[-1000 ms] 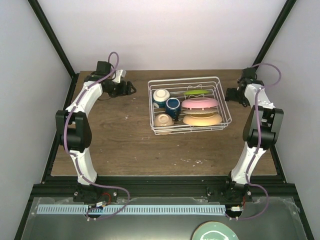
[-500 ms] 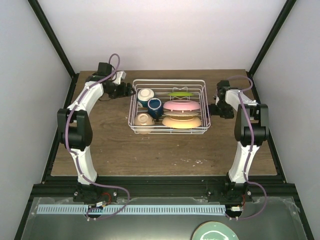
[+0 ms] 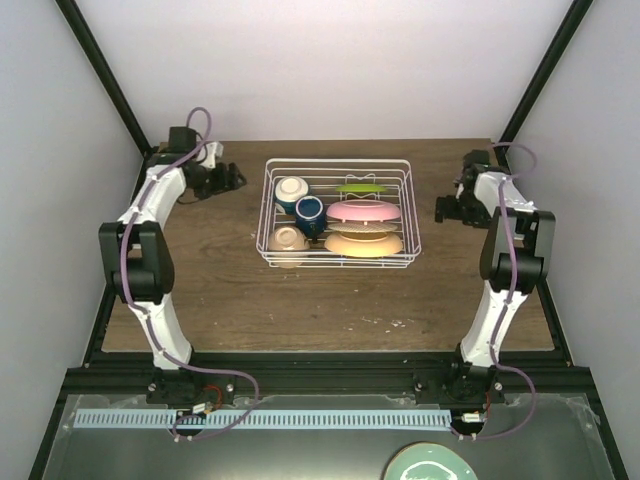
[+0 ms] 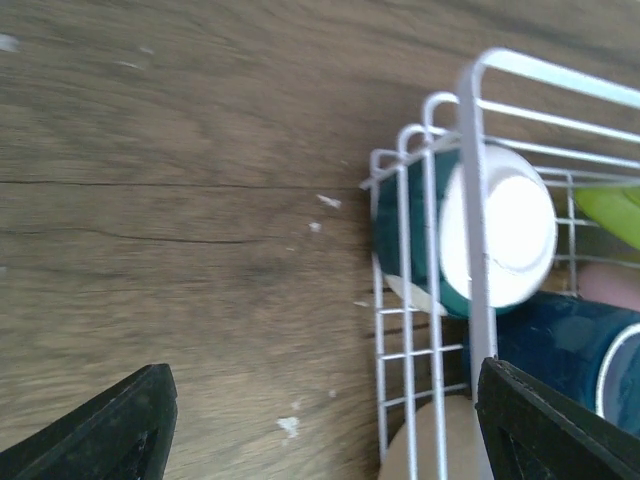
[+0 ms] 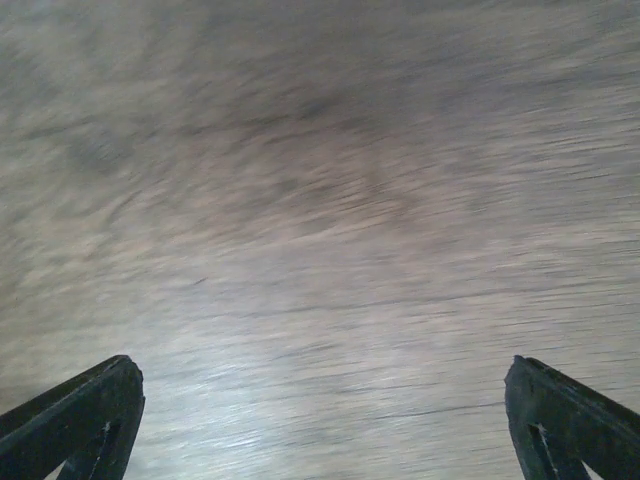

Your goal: Load the mixed dishes into the dish rack

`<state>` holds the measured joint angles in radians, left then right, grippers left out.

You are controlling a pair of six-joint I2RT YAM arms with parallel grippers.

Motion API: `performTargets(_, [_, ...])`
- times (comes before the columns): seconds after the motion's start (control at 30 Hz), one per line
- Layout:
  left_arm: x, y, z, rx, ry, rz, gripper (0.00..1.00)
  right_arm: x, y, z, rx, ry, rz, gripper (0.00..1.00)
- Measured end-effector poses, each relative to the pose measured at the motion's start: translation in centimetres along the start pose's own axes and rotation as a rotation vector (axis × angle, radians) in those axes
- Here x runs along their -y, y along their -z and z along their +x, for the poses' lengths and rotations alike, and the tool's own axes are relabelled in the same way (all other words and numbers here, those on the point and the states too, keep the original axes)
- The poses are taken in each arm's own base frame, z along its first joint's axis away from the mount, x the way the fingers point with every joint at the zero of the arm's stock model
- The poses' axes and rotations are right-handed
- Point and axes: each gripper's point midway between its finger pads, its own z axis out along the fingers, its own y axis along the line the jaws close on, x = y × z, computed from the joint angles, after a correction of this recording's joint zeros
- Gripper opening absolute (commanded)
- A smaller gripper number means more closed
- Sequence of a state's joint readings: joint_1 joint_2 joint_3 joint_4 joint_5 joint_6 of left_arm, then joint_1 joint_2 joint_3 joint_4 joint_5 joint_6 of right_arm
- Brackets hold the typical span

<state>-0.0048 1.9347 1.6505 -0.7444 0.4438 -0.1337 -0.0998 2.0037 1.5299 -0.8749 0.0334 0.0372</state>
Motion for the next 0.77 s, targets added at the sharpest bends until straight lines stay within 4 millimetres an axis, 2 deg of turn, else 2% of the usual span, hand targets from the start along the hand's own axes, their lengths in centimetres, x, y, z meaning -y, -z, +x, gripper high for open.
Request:
performTargets(0.13, [-2.7,2.5,-1.3,0.069,0.035,-0.062,0.84,3.5,1.1,-1.5,0.051,-0.057,0.038,1.00])
performTargets(0.2, [-3.3,3.8,-2.2,0.127,0.020,-0.100,0.84,4.1,1.9,-2.2,0.098,-0.066,0.039,1.00])
performTargets(0.37, [-3.1,5.2,-2.0,0.251,-0.043,-0.131,0.87,2.8,5.4,-4.2,0.313,-0.061,-0.028,1.00])
performTargets(0.47, [-3.5,5.2,-1.3,0.294,-0.056,-0.156,0.88,2.0,7.4,-4.9,0.438,-0.066,-0.067,1.00])
performTargets(0.57, [-4.4,5.0,-1.6,0.319,-0.056,-0.196,0.89,1.8,9.0,-5.7,0.571,-0.069,-0.083,1.00])
performTargets(0.67, [-5.5,4.8,-1.7,0.350,-0.062,-0.244,0.89,1.9,9.8,-5.7,0.676,-0.075,-0.083,1.00])
performTargets(0.77, [-6.6,3.9,-0.4,0.339,-0.061,-0.283,0.89,2.0,9.9,-5.6,0.724,-0.078,-0.080,1.00])
